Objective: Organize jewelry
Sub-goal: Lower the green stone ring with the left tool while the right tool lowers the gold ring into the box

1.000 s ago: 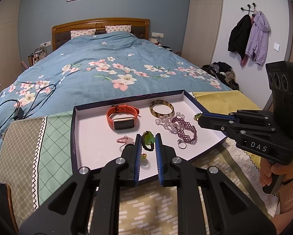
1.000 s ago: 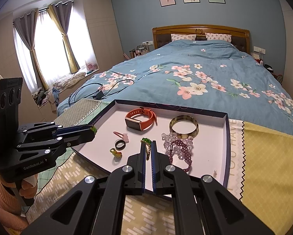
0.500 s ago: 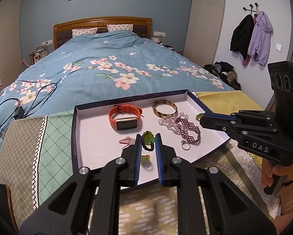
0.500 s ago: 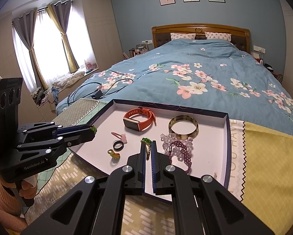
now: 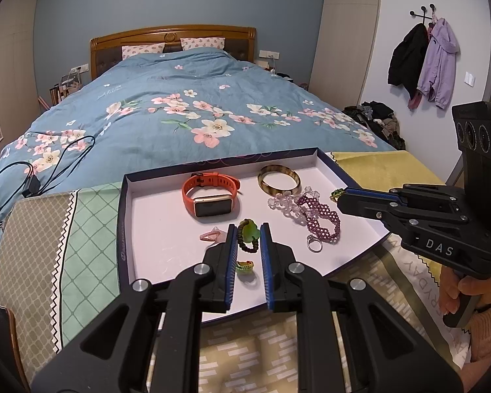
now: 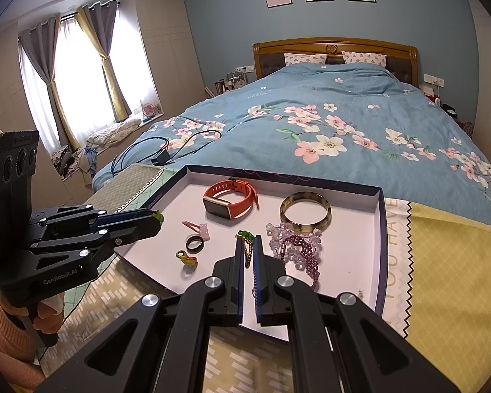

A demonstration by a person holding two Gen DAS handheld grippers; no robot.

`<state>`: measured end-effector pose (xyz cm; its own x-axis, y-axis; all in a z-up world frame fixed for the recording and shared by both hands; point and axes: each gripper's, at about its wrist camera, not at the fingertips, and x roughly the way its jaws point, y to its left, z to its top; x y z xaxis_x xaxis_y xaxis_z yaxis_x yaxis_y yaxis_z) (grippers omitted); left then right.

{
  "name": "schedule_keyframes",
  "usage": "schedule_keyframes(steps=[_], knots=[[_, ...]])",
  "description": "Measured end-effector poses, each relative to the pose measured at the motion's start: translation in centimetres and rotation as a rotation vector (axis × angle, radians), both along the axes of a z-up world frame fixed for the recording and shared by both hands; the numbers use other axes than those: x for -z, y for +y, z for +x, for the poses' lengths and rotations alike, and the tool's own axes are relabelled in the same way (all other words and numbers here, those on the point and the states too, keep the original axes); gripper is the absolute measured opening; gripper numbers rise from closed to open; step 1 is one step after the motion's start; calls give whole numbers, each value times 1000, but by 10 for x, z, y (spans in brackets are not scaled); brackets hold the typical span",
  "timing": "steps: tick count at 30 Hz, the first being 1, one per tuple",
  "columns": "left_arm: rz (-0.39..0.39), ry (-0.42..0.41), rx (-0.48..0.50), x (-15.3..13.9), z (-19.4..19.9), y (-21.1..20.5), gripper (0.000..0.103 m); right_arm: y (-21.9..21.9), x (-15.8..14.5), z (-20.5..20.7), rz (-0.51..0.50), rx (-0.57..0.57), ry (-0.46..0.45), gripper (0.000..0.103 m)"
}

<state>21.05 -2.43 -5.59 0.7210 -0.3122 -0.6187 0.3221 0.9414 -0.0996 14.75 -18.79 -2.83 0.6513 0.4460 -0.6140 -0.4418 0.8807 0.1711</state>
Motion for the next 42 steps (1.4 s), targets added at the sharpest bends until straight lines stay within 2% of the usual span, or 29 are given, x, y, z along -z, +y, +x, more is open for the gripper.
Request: schedule_keyframes(steps=[42], knots=[[27, 22, -23, 8, 15, 0, 14, -2, 11, 12, -10, 7, 23, 4]])
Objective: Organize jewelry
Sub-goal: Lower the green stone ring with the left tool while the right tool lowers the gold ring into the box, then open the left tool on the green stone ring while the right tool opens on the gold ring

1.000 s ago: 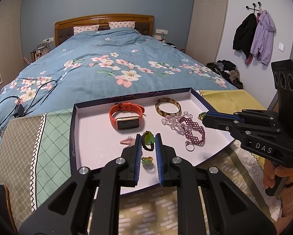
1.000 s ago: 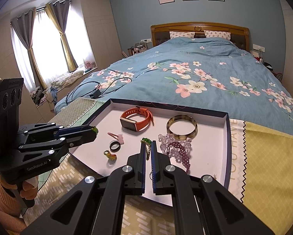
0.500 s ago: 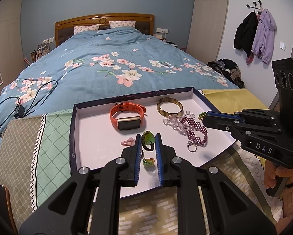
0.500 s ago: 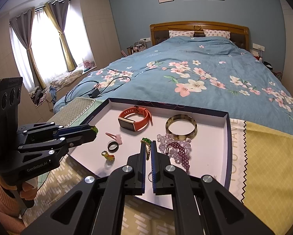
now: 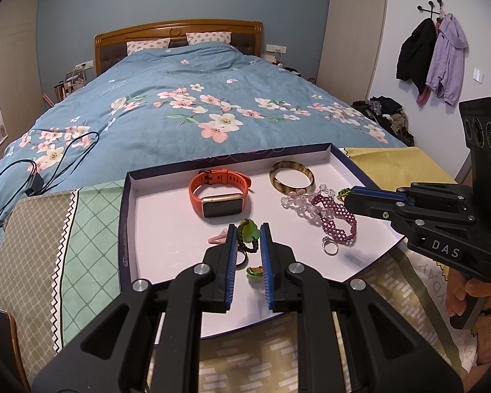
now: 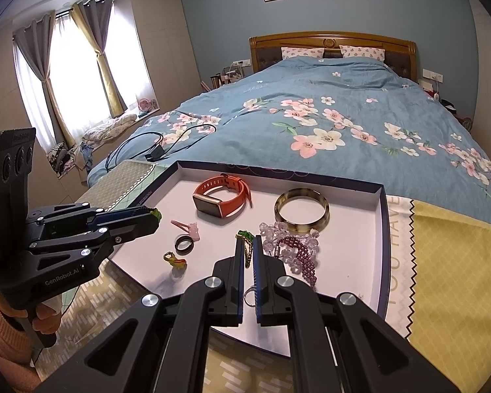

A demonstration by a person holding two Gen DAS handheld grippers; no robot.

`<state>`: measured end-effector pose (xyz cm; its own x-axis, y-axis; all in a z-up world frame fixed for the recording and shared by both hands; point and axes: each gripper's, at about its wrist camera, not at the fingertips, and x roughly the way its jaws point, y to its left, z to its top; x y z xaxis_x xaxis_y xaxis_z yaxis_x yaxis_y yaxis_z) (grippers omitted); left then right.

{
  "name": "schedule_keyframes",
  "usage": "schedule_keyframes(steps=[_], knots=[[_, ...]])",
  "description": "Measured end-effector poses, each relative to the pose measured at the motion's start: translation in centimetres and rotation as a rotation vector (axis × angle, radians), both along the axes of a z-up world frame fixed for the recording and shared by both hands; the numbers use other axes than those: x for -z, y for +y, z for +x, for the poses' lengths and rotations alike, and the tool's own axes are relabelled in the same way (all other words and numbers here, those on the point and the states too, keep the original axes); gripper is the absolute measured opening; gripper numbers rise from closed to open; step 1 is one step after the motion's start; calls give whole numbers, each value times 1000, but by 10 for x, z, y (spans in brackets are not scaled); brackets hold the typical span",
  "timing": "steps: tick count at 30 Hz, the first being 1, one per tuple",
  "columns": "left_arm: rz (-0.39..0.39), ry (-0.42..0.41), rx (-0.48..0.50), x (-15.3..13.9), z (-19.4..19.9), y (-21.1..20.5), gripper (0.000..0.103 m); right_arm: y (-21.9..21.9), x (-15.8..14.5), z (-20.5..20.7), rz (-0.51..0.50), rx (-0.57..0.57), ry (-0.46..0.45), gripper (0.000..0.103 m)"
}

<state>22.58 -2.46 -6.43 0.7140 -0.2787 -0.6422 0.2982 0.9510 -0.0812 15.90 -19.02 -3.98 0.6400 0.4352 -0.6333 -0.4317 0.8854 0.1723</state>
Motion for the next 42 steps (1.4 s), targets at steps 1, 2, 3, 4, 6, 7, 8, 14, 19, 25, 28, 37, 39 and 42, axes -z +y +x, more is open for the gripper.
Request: schedule_keyframes(steps=[1, 2, 3, 4, 6, 7, 8, 14, 19, 25, 28, 37, 39, 42], knots=[[2, 1, -1, 1, 0, 1, 14, 0, 0, 0, -1, 1, 1, 4], [3, 3, -3, 1, 1, 1, 14, -1, 1, 0, 0, 1, 5, 4], [3, 4, -5, 1, 2, 0, 14, -1, 1, 0, 1, 2, 8, 4], [4, 7, -6, 2, 3, 0, 14, -1, 1, 0, 1, 3, 10, 4], [5, 9, -10, 3, 4, 0, 14, -2, 2, -1, 1, 7, 14, 4], [6, 11, -11, 3, 4, 0, 14, -5, 3, -3, 2, 8, 16, 4], [7, 13, -12, 3, 5, 0, 14, -4, 3, -1, 2, 9, 18, 4], [12, 21, -21, 6, 8, -1, 14, -2, 3, -1, -6, 12, 28, 4], [15, 25, -26, 7, 10, -1, 14, 0, 2, 6, -12, 15, 37, 4], [17, 33, -34, 8, 13, 0, 14, 0, 3, 5, -14, 16, 38, 4], [14, 40, -40, 9, 15, 2, 14, 0, 3, 5, -15, 18, 42, 4], [15, 57, -58, 15, 22, 4, 14, 1, 6, 10, -25, 20, 55, 4], [16, 61, -59, 16, 23, 4, 14, 0, 6, 12, -27, 20, 57, 4], [15, 69, -61, 18, 26, 3, 14, 1, 8, 16, -32, 22, 63, 4]])
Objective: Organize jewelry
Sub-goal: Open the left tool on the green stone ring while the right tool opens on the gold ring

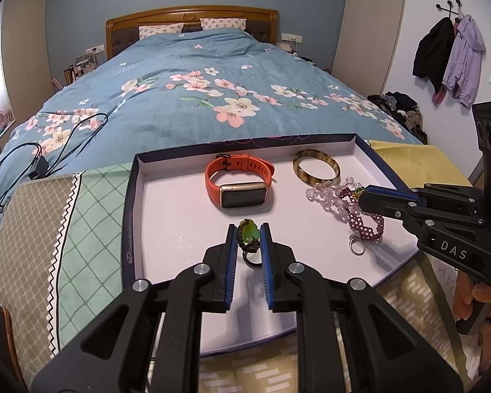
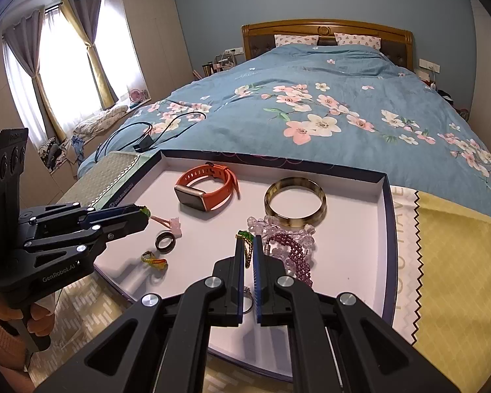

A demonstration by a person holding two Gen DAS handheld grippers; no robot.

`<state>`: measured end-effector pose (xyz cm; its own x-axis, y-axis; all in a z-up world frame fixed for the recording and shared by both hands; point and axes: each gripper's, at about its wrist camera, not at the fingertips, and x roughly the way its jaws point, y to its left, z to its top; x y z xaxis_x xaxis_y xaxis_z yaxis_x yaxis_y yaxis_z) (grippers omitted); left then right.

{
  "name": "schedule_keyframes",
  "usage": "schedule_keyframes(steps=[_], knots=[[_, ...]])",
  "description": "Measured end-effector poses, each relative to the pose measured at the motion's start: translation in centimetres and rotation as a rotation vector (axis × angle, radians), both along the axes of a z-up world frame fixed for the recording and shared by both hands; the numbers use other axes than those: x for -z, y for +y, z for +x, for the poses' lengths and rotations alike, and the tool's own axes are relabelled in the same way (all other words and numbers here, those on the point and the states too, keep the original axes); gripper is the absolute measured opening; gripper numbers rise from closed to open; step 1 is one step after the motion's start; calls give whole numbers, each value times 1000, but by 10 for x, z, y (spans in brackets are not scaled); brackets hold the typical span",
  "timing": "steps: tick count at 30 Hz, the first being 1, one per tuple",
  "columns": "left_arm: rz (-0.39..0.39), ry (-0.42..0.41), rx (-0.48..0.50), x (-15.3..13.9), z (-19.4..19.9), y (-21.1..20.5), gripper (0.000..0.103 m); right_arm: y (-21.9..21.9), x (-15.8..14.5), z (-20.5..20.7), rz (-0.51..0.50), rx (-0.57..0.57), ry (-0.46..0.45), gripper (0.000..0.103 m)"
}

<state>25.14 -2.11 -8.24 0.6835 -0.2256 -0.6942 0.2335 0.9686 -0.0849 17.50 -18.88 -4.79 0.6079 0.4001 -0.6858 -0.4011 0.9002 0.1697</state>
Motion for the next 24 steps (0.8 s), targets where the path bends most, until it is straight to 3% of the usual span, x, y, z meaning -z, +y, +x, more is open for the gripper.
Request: schedule_keyframes(steps=[14, 16, 18, 22, 24], knots=[[-12, 53, -2, 11, 12, -1, 15, 7, 11, 12, -43, 15, 45, 6], [-27, 65, 1, 13, 13, 1, 17, 7, 11, 12, -43, 16, 45, 7], [-36, 71, 3, 14, 13, 2, 26, 5, 10, 11, -42, 32, 33, 12], [-41, 53, 9, 10, 6, 1, 35, 1, 5, 6, -30, 49, 22, 26], [-46, 37, 16, 5, -1, 2, 39, -3, 1, 2, -21, 59, 10, 27]])
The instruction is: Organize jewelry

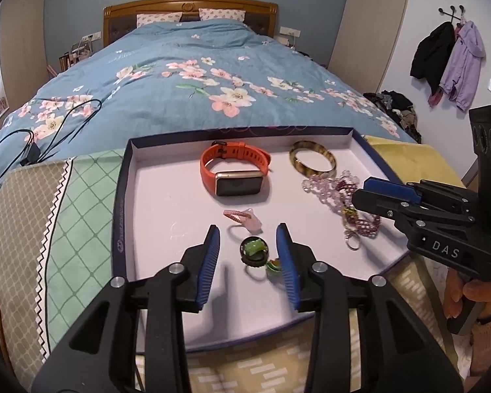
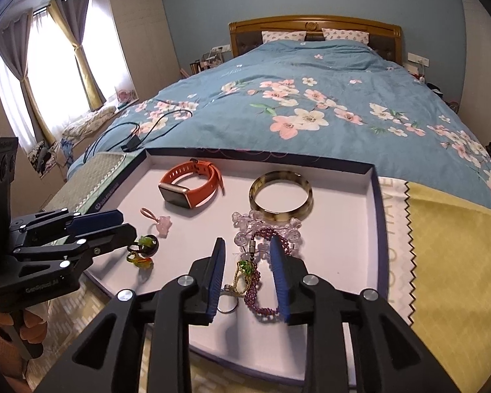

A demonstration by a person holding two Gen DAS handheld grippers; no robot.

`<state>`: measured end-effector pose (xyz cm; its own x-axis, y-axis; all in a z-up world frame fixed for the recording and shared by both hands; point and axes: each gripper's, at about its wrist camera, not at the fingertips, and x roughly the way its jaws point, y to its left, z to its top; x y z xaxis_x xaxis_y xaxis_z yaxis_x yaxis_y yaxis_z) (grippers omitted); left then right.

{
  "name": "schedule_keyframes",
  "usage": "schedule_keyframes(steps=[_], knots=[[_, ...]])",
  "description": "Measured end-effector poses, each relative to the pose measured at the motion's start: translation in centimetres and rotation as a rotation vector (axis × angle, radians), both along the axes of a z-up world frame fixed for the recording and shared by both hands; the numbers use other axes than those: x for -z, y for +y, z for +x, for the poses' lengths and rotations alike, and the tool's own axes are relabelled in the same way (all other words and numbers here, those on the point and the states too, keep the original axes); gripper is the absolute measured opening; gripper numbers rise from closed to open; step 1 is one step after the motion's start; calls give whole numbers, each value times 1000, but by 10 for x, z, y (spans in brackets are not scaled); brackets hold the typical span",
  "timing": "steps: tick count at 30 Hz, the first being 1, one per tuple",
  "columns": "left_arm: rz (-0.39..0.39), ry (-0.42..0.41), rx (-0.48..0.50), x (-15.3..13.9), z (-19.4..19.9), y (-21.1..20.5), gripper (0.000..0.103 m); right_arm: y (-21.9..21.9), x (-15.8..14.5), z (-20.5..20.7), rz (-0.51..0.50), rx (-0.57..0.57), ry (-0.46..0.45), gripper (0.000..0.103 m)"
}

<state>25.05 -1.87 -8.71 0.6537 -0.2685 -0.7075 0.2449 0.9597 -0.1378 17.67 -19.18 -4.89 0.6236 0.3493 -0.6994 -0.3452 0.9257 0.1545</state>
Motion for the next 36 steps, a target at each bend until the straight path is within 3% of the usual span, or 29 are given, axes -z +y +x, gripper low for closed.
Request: schedule_keyframes(steps=[2, 4, 7, 9, 11, 20, 28, 36], knots=[[9, -35, -5, -8, -10, 2, 44, -3, -5, -5, 9, 12, -18, 40], [17, -78, -4, -17, -23, 2, 53, -6, -12, -16, 7, 26, -55, 46], [24, -142, -14, -29, -42, 4, 68, -7, -22, -33, 5, 43, -106, 62], [16, -182, -17, -36, -58, 6, 84, -7, -29, -44, 9, 48, -144, 71], [18, -227, -33, -41, -72, 8, 97, -9, -36, -59, 7, 70, -191, 93], [19, -384, -113, -61, -134, 18, 98, -11, -45, -116, -6, 106, -333, 96], [32, -532, -143, -74, -188, 17, 98, -16, -50, -159, 42, 148, -479, 96], [9, -607, -173, -81, -220, 18, 98, -14, -54, -175, 26, 164, -532, 96]])
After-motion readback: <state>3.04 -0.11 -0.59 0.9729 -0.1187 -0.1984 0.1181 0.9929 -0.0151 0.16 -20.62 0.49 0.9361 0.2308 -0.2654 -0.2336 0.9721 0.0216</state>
